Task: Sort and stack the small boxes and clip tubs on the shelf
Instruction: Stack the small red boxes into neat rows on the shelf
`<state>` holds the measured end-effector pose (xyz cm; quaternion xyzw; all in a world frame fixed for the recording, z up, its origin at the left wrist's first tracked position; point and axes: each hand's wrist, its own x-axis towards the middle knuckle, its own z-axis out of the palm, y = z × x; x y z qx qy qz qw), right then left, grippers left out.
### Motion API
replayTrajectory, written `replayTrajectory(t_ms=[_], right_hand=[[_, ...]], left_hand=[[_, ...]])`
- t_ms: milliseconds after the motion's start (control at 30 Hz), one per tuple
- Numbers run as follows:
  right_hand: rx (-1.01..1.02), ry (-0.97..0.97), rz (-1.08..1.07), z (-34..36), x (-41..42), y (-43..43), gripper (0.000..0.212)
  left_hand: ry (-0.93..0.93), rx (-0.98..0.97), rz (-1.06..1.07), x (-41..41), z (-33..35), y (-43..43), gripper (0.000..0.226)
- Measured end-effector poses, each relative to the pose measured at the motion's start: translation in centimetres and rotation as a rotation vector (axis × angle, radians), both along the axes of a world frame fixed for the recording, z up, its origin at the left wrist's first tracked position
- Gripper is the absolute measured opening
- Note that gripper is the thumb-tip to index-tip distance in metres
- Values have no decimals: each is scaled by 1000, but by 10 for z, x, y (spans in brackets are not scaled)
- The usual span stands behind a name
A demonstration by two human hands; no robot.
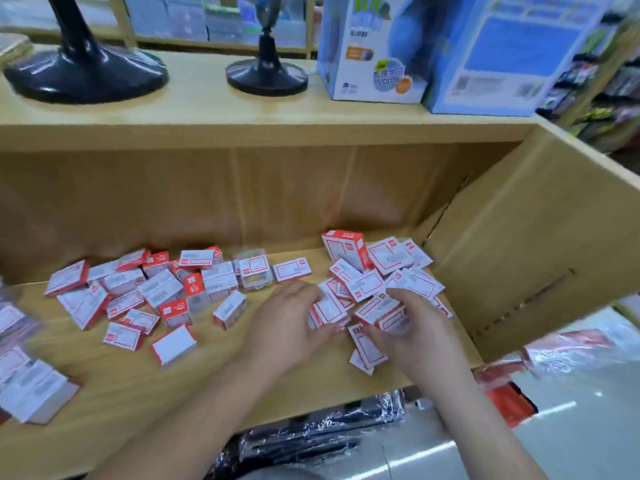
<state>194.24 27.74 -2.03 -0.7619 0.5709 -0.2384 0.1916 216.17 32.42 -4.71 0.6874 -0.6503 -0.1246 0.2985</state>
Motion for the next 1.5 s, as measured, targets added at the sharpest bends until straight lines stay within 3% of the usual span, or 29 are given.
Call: replayTrajectory(t_ms=[67,167,300,533,700,1000,1133,1267,1400,1500], right_hand=[[-26,22,41,-12,-1,-11,70],[-35,-12,113,-37,-3,-16,74],[-104,-144,26,-56,-12,-15,75],[-412,-37,1,-62,-22,1,49],[-243,-31,48,-70,-38,19,50],[-141,-12,87,-60,-40,34,78],[-246,44,92,-52,-25,33,51],[-294,-45,180,-35,7,33,29],[-207,-54,375,-22,59,17,30],[-135,77,426,-16,98,-10,38]], left_hand=[[-10,50,12,-4,-6,-20,63],[153,83,-25,-8,-16,-19,88],[205,-28,9,2,-44,14,72],[123,-117,43,-7,-63,40,49],[109,-63,13,-16,-63,54,66],[54,13,66,-37,-53,47,91],[170,8,41,-28,-48,54,79],[186,-25,114,-7,-43,78,63],[160,-77,229,24,-38,100,46],[112,-106,308,50,-36,112,38]])
